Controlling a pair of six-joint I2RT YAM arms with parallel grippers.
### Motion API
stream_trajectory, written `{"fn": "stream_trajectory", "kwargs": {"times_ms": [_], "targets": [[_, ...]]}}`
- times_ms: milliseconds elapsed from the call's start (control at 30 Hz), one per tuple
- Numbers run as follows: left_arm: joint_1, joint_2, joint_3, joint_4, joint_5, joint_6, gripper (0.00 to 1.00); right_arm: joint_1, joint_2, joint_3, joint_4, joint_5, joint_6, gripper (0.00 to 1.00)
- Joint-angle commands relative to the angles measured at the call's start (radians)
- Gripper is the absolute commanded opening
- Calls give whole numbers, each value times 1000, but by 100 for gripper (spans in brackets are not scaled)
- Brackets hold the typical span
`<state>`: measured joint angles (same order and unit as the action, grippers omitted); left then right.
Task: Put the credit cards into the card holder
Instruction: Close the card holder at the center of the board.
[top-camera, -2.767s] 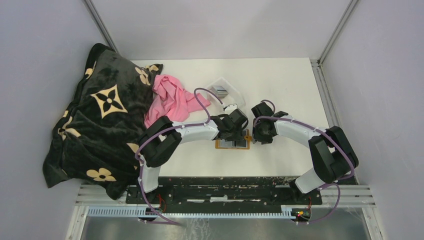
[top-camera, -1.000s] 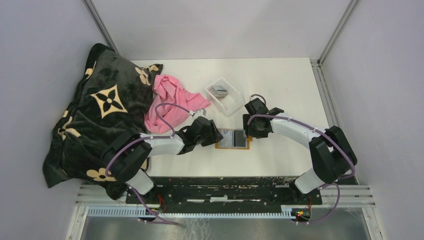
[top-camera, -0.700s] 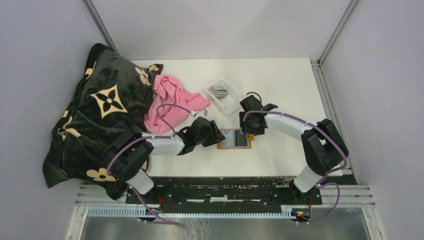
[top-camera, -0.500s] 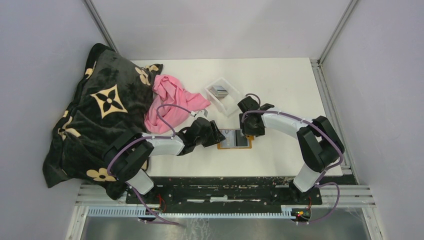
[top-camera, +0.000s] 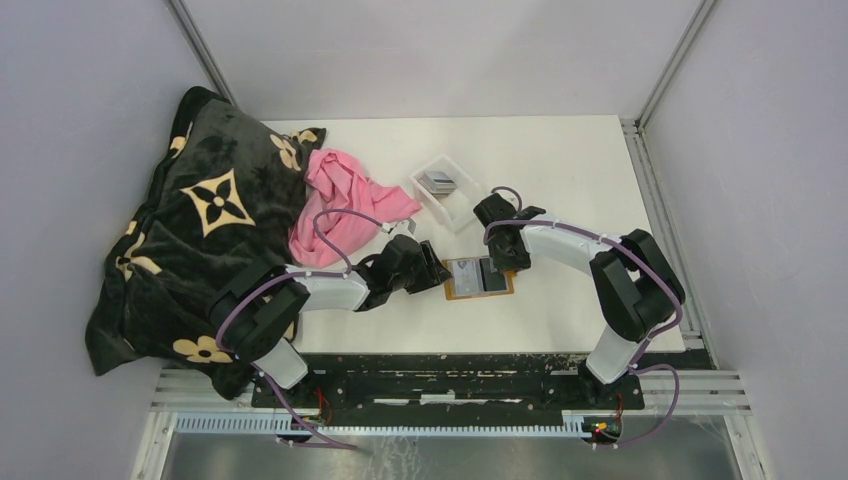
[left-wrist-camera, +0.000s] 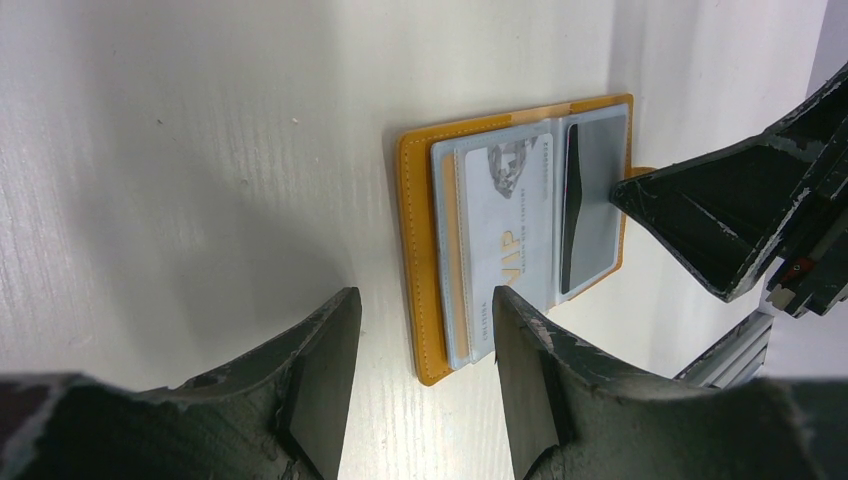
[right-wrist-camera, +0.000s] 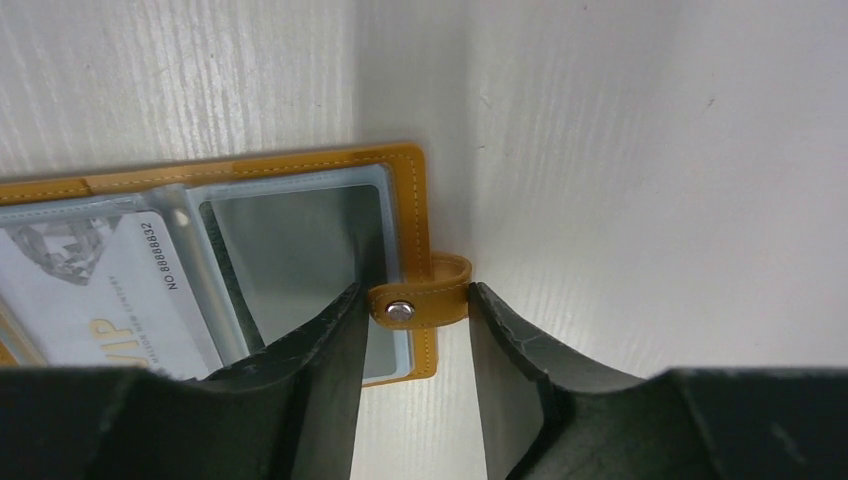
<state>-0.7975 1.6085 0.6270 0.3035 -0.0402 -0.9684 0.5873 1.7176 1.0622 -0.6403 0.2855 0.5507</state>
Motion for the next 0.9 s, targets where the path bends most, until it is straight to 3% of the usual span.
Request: {"fn": "stream_trajectory", "kwargs": {"times_ms": [0, 267, 567, 867], "targets": [[3, 14, -9, 27, 12, -21, 59, 3, -14, 18, -13, 72, -12, 45], [3, 25, -3, 35, 20, -25, 59, 4, -53, 15, -17, 109, -23, 32], [4, 29, 1, 41, 30, -25, 59, 5, -87, 6, -19, 117, -13, 32], [3, 16, -28, 91, 36, -42, 59, 2, -136, -20, 14, -17, 19, 31]]}}
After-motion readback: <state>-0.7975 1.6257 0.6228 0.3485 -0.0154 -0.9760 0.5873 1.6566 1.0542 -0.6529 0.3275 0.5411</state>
